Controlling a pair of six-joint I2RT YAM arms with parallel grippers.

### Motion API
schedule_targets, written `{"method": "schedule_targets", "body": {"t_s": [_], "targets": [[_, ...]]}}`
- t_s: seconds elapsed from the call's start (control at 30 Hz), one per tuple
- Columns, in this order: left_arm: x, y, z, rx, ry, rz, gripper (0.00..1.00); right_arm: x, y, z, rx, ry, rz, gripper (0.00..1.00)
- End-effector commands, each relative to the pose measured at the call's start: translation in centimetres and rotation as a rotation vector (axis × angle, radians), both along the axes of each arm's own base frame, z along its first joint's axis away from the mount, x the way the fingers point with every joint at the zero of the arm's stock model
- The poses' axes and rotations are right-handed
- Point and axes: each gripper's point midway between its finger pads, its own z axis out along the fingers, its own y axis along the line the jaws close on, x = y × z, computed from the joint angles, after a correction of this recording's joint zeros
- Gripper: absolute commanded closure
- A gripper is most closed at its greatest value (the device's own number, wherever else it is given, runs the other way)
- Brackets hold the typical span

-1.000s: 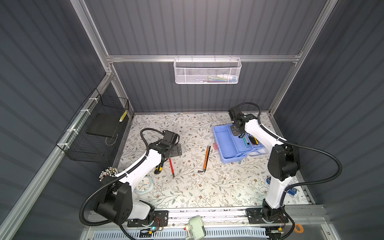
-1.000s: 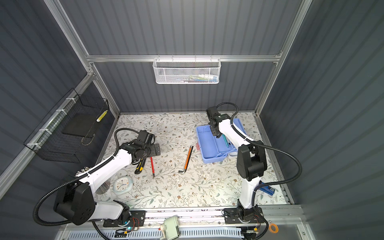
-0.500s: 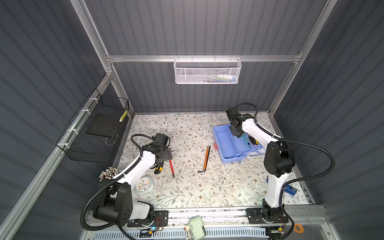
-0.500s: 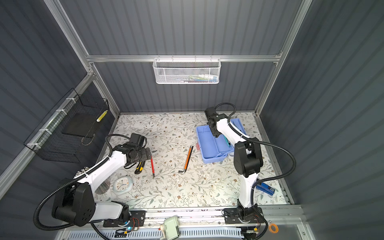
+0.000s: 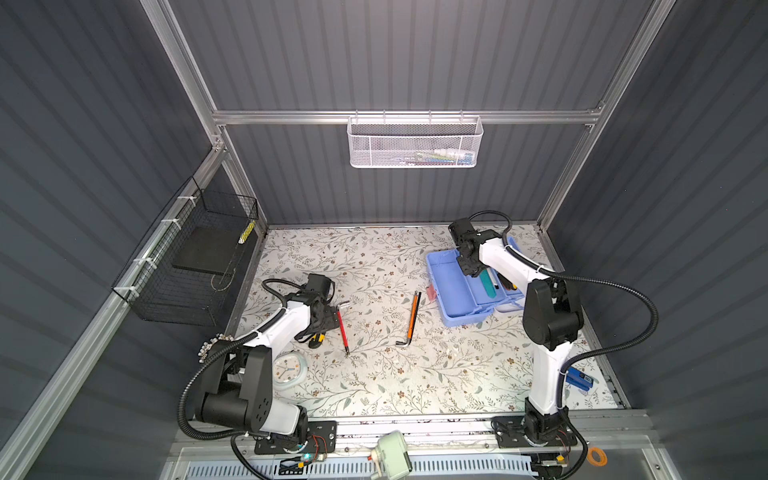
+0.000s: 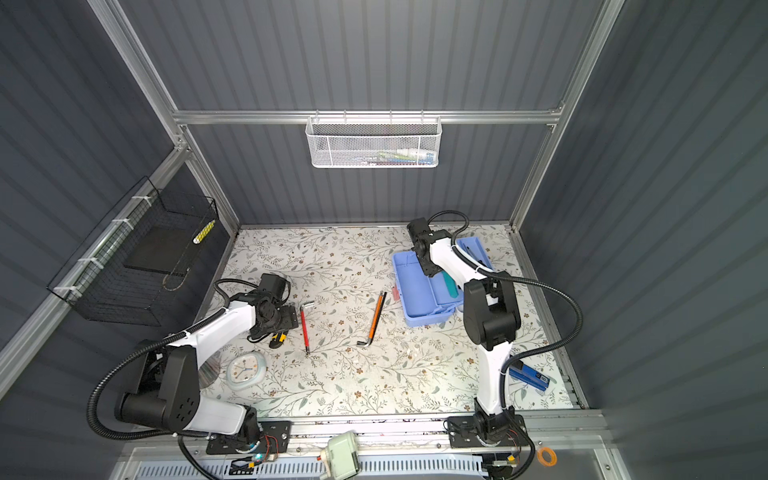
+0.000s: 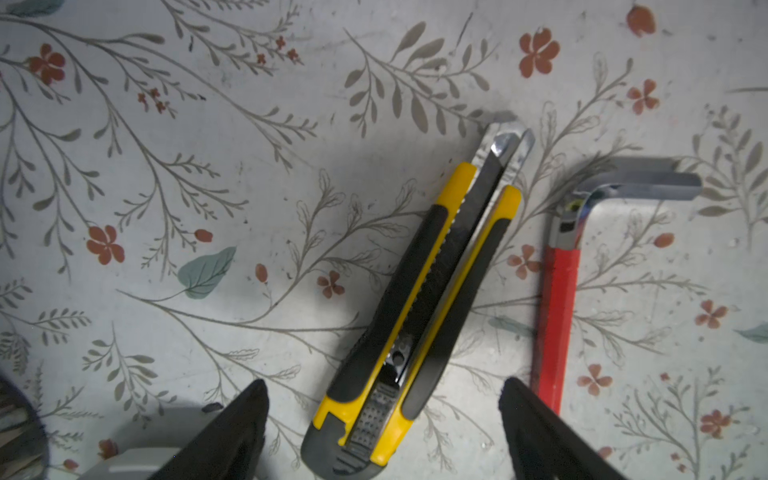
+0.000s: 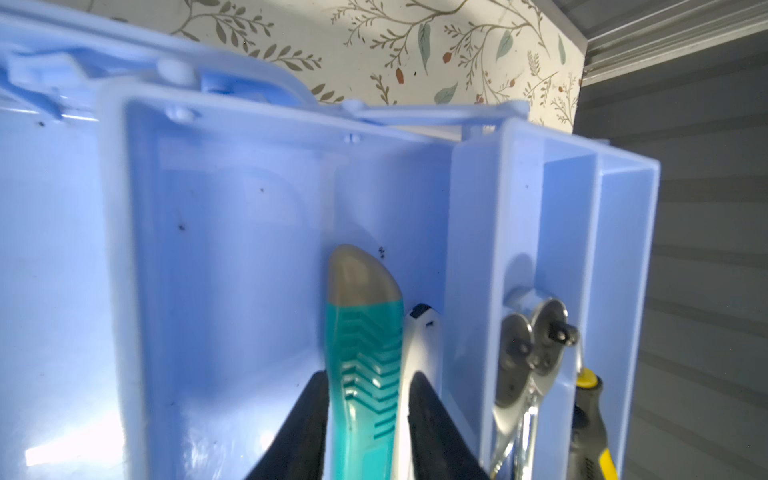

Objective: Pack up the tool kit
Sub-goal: 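Place the teal knife in the tray while the left grasps the yellow knife, then lift the yellow-black utility knife with the left gripper toward the right gripper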

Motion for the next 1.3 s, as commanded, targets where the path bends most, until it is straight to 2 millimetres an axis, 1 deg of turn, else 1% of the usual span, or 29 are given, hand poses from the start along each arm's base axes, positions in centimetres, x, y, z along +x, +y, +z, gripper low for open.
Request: {"method": "schedule_targets", "body": {"t_s": [0.0,0.17,0.33,0.43,0.5,0.67,0.73,0.9,1.07,1.27], "targets": [[0.0,-0.3,-0.9,-0.019,0.019,-0.019,0.15,0.1,0.6,1.5,0.047,-0.038,-0.011,0.59],[0.2,-0.5,-2.3,-0.032,0.049,-0.021,0.19,-0.3,1.0,2.7,0.095,-0.061,-0.023,0.48],[0.2,-0.5,-3.3,-0.052,0.075,-0.013,0.29,-0.7,1.4,4.1,0.149,-0.094,-0.029,0.37],[0.0,-0.7,-3.7,-0.068,0.079,-0.012,0.36,-0.9,1.5,4.8,0.177,-0.110,-0.033,0.32],[0.0,-0.9,-3.9,-0.079,0.081,-0.014,0.43,-1.1,1.8,5.3,0.200,-0.122,-0.033,0.29],[-0.1,-1.5,-4.0,-0.113,0.080,-0.034,0.65,-1.4,2.2,6.4,0.267,-0.151,-0.040,0.23],[0.1,-1.7,-3.7,-0.124,0.070,-0.042,0.70,-1.5,2.5,6.9,0.301,-0.165,-0.043,0.19],[0.3,-1.9,-3.0,-0.134,0.053,-0.051,0.77,-1.9,2.8,7.6,0.357,-0.189,-0.048,0.14],[1.0,-2.3,-1.3,-0.154,0.001,-0.053,0.81,-2.6,3.7,8.0,0.431,-0.194,-0.038,0.10],[2.2,-3.6,2.2,-0.227,-0.104,-0.054,0.83,-3.8,7.3,8.0,0.612,-0.184,0.015,0.10]]}}
